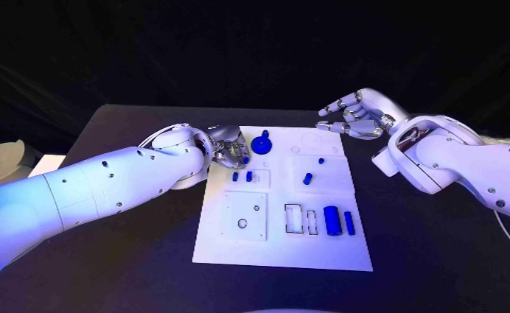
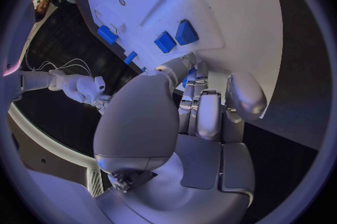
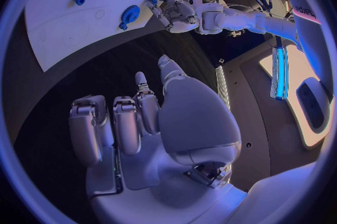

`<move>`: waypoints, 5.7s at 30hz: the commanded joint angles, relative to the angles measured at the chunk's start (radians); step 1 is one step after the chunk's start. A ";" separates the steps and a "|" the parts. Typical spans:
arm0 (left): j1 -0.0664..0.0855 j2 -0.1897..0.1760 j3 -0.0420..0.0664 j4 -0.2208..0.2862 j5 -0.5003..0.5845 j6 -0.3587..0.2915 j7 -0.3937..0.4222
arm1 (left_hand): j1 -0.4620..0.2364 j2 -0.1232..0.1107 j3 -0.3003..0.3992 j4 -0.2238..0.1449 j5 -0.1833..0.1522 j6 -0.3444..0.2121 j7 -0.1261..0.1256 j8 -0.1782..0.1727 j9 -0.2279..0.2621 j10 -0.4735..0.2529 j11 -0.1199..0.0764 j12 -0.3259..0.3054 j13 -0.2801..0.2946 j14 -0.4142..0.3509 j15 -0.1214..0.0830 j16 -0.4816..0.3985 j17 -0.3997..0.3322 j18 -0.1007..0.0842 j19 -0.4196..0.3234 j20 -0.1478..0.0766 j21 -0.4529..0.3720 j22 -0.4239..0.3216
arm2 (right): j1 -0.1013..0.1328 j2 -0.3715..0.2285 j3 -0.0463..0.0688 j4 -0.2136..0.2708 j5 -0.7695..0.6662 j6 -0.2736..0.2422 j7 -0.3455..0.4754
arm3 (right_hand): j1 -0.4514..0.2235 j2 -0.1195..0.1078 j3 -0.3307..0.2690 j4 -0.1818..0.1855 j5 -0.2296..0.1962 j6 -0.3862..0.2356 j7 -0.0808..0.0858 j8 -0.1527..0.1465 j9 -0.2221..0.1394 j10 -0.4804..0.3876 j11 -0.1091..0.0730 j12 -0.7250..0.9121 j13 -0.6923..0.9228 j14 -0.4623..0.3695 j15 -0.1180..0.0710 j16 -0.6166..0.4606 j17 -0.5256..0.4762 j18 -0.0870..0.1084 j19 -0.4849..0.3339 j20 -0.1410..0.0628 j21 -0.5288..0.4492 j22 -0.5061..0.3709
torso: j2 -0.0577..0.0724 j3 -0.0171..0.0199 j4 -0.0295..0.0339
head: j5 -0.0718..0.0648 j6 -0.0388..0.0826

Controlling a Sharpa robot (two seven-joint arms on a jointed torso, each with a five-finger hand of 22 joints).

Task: Assemble the parts on the task board

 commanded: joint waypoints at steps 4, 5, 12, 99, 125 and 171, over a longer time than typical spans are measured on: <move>0.000 -0.005 0.000 0.001 0.013 0.003 -0.003 | -0.011 -0.005 0.010 -0.002 0.003 -0.025 0.004 -0.003 -0.006 0.001 0.007 -0.011 0.001 0.031 0.009 0.004 -0.004 -0.020 0.012 0.009 0.002 0.003 | -0.001 -0.001 0.000 -0.003 -0.005 0.020 -0.002 | 0.005 0.009 -0.010 -0.002 0.007 0.004 0.001 -0.005 -0.001 -0.020 -0.001 -0.034 0.094 0.094 -0.006 -0.012 0.213 -0.004 0.079 -0.006 -0.009 0.225 | 0.000 -0.0003 -0.0004 | -0.003 0.001; 0.000 -0.007 0.001 0.002 0.015 -0.001 -0.003 | -0.012 -0.006 0.011 -0.003 0.004 -0.034 0.005 -0.003 -0.008 0.000 0.008 -0.013 0.001 0.031 0.010 0.005 -0.005 -0.020 0.012 0.009 0.002 0.003 | -0.001 -0.001 0.000 -0.004 -0.007 0.025 -0.007 | 0.009 0.011 -0.011 -0.002 0.007 0.002 0.001 -0.007 -0.001 -0.039 -0.001 -0.071 0.071 0.092 -0.006 -0.016 0.207 -0.003 0.076 -0.007 -0.012 0.219 | 0.000 -0.0006 -0.0003 | -0.003 0.002; 0.000 -0.035 0.003 0.014 0.104 -0.094 0.033 | -0.017 -0.010 0.027 -0.006 0.006 -0.092 0.019 0.001 -0.007 -0.031 0.022 -0.026 -0.005 0.027 0.020 0.003 -0.016 -0.020 0.009 0.017 -0.002 0.002 | -0.001 -0.003 0.000 -0.020 -0.104 0.080 -0.064 | 0.095 0.028 0.025 -0.008 0.005 0.003 0.002 -0.005 -0.001 -0.355 -0.003 -0.781 -0.430 0.080 -0.010 -0.052 0.158 0.008 0.052 -0.014 -0.038 0.178 | -0.001 -0.0004 -0.0009 | -0.004 0.006; -0.042 -0.300 -0.003 0.311 1.584 -0.094 0.552 | -0.059 0.068 -0.103 -0.011 0.036 -0.046 0.026 0.063 -0.005 -0.145 0.022 0.274 0.119 -0.244 0.032 -0.242 -0.531 0.064 -0.241 0.036 -0.526 -0.412 | -0.078 0.157 -0.020 -0.110 -0.842 0.303 -0.276 | 0.174 -0.024 0.498 -0.097 -0.217 0.152 -0.035 -0.004 0.017 -0.204 -0.012 -1.274 -1.228 0.077 -0.019 -0.095 0.111 0.029 0.014 -0.026 -0.111 0.087 | -0.003 -0.0029 0.0007 | -0.055 0.014; -0.042 -0.301 -0.003 0.309 1.584 -0.093 0.548 | -0.059 0.069 -0.105 -0.013 0.036 -0.057 0.030 0.063 -0.005 -0.162 0.027 0.287 0.122 -0.248 0.035 -0.239 -0.537 0.064 -0.241 0.039 -0.529 -0.414 | -0.074 0.090 0.001 -0.015 -0.825 0.241 -0.295 | 0.149 -0.034 0.498 -0.099 -0.217 0.158 -0.033 -0.004 0.020 -0.198 -0.010 -1.274 -1.234 0.077 -0.017 -0.095 0.110 0.028 0.016 -0.023 -0.110 0.090 | -0.004 -0.0040 -0.0004 | -0.060 0.017; -0.044 -0.288 -0.004 0.313 1.583 -0.071 0.548 | -0.084 0.071 -0.124 0.002 0.032 -0.068 0.033 0.069 -0.004 -0.184 0.031 0.315 0.129 -0.252 0.040 -0.233 -0.545 0.064 -0.241 0.044 -0.534 -0.418 | -0.214 0.280 -0.008 0.098 -0.820 0.243 -0.229 | 0.132 -0.044 0.489 -0.104 -0.216 0.159 -0.025 -0.005 0.022 -0.197 -0.003 -1.275 -1.239 0.077 -0.013 -0.094 0.111 0.029 0.015 -0.021 -0.112 0.086 | -0.003 -0.0049 0.0002 | 0.032 -0.035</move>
